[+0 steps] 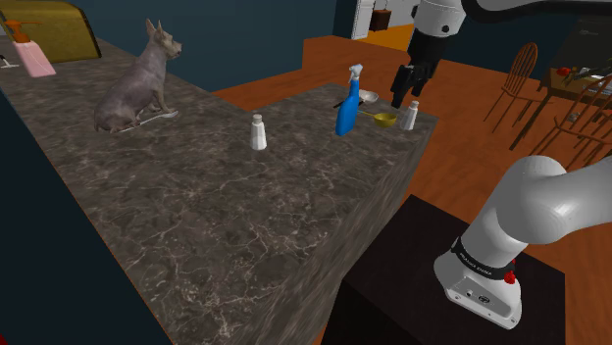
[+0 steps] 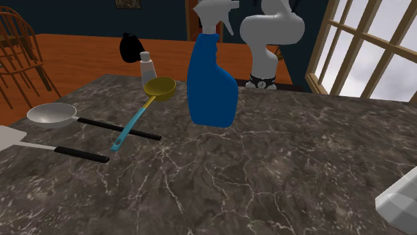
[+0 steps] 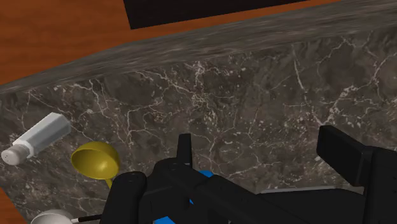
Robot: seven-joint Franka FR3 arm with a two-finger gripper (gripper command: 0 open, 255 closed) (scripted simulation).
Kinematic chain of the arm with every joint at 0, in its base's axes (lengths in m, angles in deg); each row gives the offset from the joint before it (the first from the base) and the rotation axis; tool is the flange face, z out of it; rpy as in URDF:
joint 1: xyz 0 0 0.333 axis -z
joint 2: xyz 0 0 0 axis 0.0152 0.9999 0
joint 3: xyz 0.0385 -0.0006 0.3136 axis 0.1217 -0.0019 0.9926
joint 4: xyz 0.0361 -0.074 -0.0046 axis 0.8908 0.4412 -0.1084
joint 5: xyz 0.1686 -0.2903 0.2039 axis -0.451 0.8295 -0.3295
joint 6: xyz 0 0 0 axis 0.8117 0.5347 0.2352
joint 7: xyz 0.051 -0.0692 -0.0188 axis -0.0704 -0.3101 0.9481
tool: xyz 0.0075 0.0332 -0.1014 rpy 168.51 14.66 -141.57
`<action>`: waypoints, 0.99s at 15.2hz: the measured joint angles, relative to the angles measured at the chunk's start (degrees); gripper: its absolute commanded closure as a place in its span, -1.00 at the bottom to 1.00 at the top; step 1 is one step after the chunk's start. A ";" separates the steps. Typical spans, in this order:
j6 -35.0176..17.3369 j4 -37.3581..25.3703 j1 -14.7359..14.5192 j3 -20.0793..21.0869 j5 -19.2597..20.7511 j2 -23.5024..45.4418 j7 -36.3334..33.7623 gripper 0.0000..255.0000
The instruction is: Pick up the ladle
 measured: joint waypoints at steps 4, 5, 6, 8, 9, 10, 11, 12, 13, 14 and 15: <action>-1.88 -0.53 0.53 -2.98 0.63 2.72 2.96 -1.00; -2.90 -0.91 0.80 -4.46 0.95 4.25 4.44 -1.00; -3.57 -1.48 0.96 -5.75 1.09 5.67 5.81 -1.00; -5.39 -3.03 1.28 -8.60 1.32 9.42 8.82 -1.00; -6.17 -3.94 1.36 -9.93 1.28 11.32 10.30 -1.00; -6.90 -4.66 1.45 -11.25 1.18 13.03 11.80 -1.00; -8.12 -5.10 1.53 -12.64 1.04 14.97 13.34 -1.00; -8.43 -6.42 1.55 -13.91 0.75 16.88 14.91 -1.00; -9.08 -7.61 1.45 -15.03 0.30 19.03 16.30 -1.00; -9.78 -8.52 1.53 -16.41 -0.06 20.97 18.04 -1.00; -10.36 -9.52 1.44 -17.47 -0.65 22.95 19.48 -1.00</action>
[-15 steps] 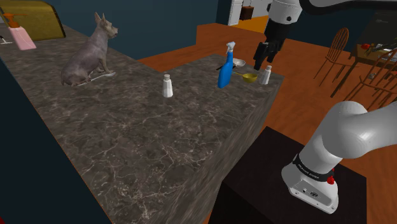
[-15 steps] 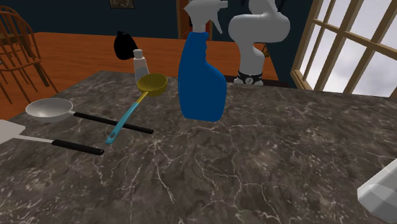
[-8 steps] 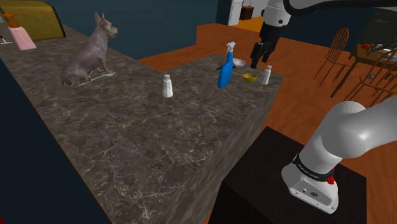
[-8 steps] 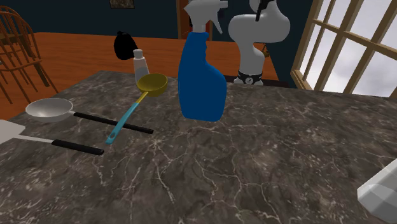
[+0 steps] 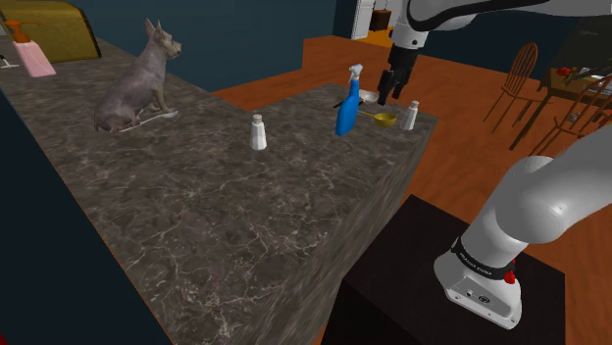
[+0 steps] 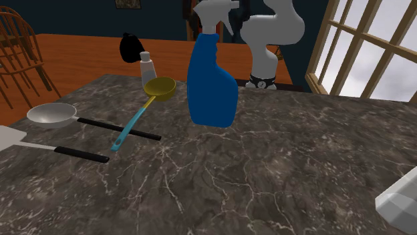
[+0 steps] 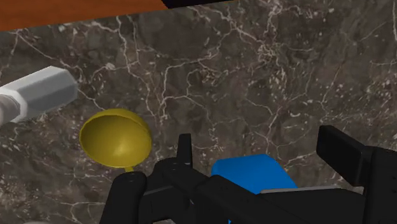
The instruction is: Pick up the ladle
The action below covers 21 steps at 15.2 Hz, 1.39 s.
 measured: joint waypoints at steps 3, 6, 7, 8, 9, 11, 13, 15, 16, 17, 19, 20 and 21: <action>-1.81 -3.43 0.12 -3.81 -2.14 6.63 5.48 -1.00; -2.24 -9.04 0.31 -7.12 -5.58 14.59 11.35 -1.00; -2.06 -11.07 0.41 -7.89 -6.92 17.22 13.09 -1.00; -1.60 -13.00 0.62 -8.54 -8.20 19.50 14.74 -1.00; -1.54 -15.14 0.98 -9.24 -9.75 22.42 16.66 -1.00; -0.89 -18.92 2.22 -10.39 -12.59 27.55 20.58 -1.00; 0.17 -23.38 3.48 -10.77 -15.53 32.92 23.63 -1.00; 1.25 -27.44 5.04 -10.86 -17.95 37.63 26.24 -1.00; 1.05 -27.77 5.25 -10.77 -18.40 38.43 26.63 -1.00; 0.81 -27.91 5.38 -10.70 -18.69 38.97 26.89 -1.00; -0.37 -27.41 5.56 -10.58 -19.20 39.85 27.39 -1.00; -1.03 -26.99 5.61 -10.52 -19.39 40.16 27.57 -1.00; -1.52 -26.65 5.69 -10.52 -19.51 40.35 27.80 -1.00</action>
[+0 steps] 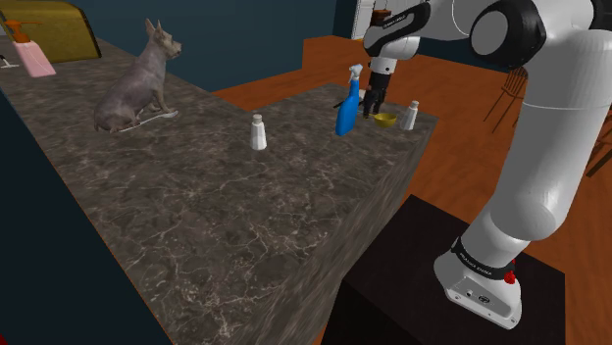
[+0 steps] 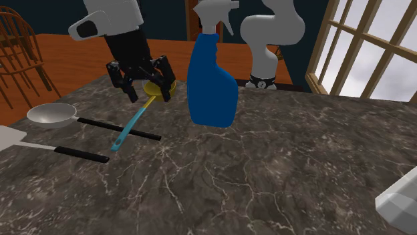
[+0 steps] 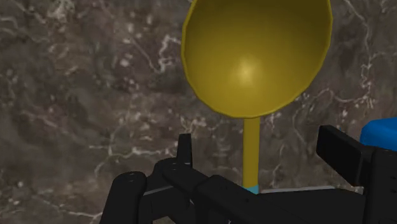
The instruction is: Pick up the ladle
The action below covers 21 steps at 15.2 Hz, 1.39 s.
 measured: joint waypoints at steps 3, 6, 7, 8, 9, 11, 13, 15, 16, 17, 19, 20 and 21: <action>-1.66 1.22 0.01 0.13 -0.37 0.54 0.36 1.00; -1.89 1.31 0.03 0.16 -0.45 0.68 0.42 1.00; -1.91 1.31 0.04 0.16 -0.46 0.68 0.43 1.00; -1.92 1.32 0.04 0.16 -0.46 0.68 0.43 1.00; -1.93 1.32 0.03 0.17 -0.47 0.68 0.43 1.00; -1.93 1.32 0.03 0.17 -0.47 0.67 0.43 1.00; -1.93 1.35 0.04 0.16 -0.46 0.65 0.45 1.00; -1.12 0.78 0.05 0.07 -0.26 0.38 0.29 1.00; -0.53 0.44 0.00 0.02 -0.08 0.08 0.12 1.00; 0.21 -0.11 -0.03 -0.03 0.08 -0.17 -0.07 1.00; 1.24 -0.50 -0.14 -0.14 0.47 -0.90 -0.37 1.00; 1.84 -1.03 -0.11 -0.18 0.56 -1.00 -0.47 1.00; 2.55 -1.79 -0.02 -0.22 0.58 -0.95 -0.50 1.00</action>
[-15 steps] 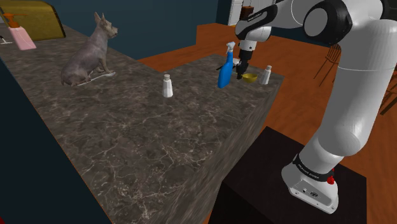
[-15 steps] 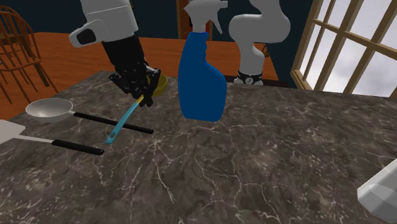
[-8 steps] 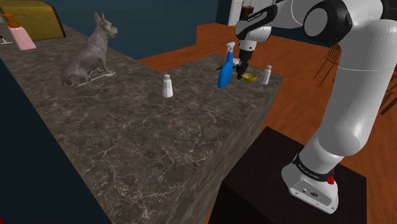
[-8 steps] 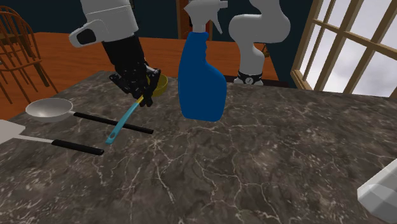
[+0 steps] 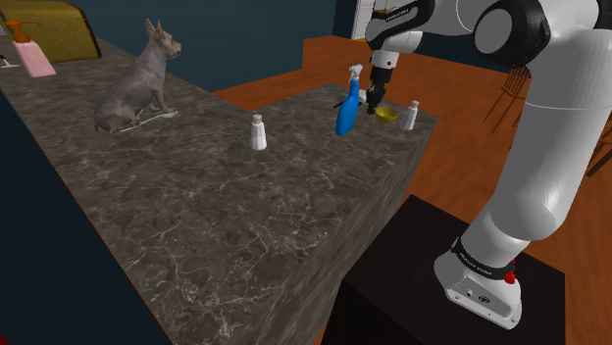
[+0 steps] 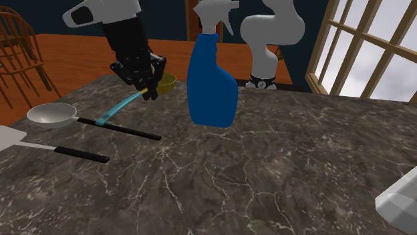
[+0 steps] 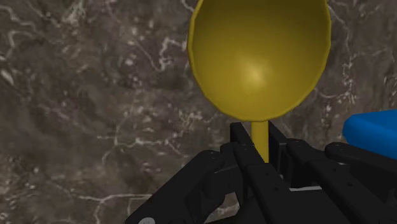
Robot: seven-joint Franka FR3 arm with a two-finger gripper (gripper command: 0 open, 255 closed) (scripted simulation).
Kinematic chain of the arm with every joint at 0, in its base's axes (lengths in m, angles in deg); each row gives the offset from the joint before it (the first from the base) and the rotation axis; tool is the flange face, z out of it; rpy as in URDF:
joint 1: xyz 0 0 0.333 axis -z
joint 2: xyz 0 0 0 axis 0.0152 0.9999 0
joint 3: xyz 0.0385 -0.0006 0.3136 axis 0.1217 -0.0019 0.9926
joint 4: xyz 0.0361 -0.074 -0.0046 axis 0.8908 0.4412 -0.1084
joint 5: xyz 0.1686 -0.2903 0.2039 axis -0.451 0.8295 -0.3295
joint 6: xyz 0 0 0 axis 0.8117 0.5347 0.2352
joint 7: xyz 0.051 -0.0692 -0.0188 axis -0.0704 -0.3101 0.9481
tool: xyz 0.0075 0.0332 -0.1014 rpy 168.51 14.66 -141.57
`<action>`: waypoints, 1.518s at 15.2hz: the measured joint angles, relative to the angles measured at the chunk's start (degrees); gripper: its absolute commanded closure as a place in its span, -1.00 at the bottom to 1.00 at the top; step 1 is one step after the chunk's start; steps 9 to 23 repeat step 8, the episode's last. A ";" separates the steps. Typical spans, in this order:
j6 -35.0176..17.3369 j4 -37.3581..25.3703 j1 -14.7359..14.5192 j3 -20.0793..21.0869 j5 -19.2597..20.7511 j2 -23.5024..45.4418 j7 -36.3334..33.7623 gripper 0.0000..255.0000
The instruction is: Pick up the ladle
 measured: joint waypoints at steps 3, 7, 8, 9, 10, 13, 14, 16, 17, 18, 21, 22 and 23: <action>2.32 -1.76 -0.09 -0.11 0.44 -0.70 -0.58 1.00; 5.02 -3.86 -0.06 -0.26 0.89 -1.40 -1.03 1.00; 5.42 -4.11 -0.05 -0.30 0.98 -1.57 -1.08 1.00; 5.42 -4.11 -0.05 -0.30 0.98 -1.57 -1.08 1.00; 5.42 -4.11 -0.05 -0.30 0.98 -1.57 -1.08 1.00; 5.42 -4.11 -0.05 -0.30 0.98 -1.57 -1.08 1.00; 5.42 -4.11 -0.05 -0.30 0.98 -1.57 -1.08 1.00; 5.42 -4.11 -0.05 -0.30 0.98 -1.57 -1.08 1.00; 5.42 -4.11 -0.05 -0.30 0.98 -1.57 -1.08 1.00; 5.42 -4.11 -0.05 -0.30 0.98 -1.57 -1.08 1.00; 5.42 -4.11 -0.05 -0.30 0.98 -1.57 -1.08 1.00; 5.42 -4.11 -0.05 -0.30 0.98 -1.57 -1.08 1.00; 5.42 -4.11 -0.05 -0.30 0.98 -1.57 -1.08 1.00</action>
